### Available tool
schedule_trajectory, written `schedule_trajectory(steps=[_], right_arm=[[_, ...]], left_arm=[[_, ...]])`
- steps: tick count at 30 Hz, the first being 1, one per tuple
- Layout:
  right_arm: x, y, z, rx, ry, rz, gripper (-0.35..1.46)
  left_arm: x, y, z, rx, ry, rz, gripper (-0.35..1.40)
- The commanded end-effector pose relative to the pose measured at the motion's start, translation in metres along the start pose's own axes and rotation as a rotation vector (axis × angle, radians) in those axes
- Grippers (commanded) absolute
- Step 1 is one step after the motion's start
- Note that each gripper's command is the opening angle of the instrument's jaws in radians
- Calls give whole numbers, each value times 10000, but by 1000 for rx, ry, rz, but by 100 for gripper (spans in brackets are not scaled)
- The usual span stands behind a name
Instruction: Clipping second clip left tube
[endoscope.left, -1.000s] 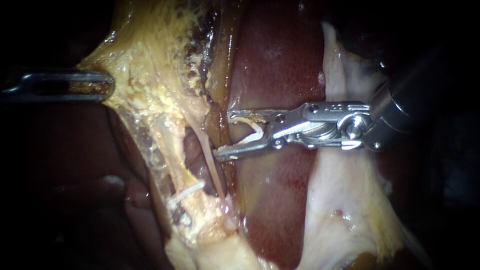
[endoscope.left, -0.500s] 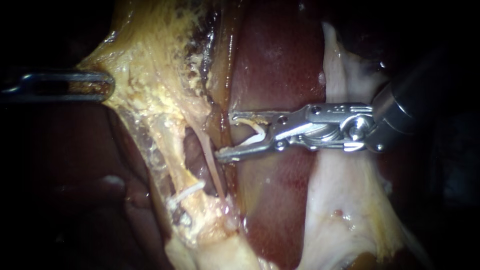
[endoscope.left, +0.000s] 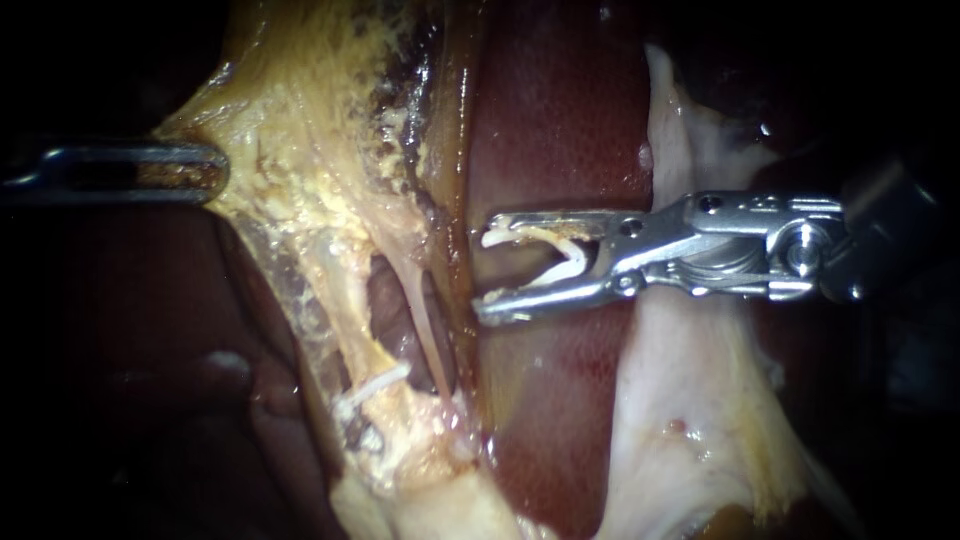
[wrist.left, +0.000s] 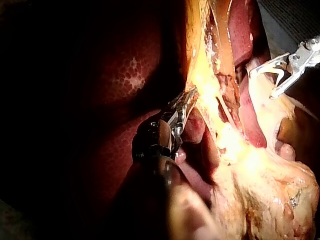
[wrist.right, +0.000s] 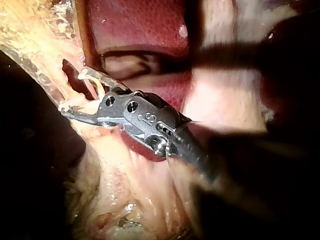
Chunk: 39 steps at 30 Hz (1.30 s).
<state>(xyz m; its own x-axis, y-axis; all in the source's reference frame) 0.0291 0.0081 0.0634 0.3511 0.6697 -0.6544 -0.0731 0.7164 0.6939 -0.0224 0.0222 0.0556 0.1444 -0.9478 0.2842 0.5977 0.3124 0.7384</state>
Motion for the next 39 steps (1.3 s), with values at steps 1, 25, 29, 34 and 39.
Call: schedule_trajectory(steps=[1, 25, 29, 34, 39], right_arm=[[-4, 0, 5, 2, -1, 6, 58], [-84, 23, 105, 42, -81, 68, 57], [-90, 28, 111, 48, -83, 72, 57], [-92, 27, 121, 71, -87, 76, 57], [-92, 26, 130, 102, -94, 76, 57]], left_arm=[[0, 0, 0, 0, 0, 0, -35], [1, -2, 0, 1, 0, -1, -35], [1, -2, 0, 3, 2, -1, -35], [1, -2, 1, 3, 2, -1, -35], [2, -3, 1, 2, 1, -1, -35]])
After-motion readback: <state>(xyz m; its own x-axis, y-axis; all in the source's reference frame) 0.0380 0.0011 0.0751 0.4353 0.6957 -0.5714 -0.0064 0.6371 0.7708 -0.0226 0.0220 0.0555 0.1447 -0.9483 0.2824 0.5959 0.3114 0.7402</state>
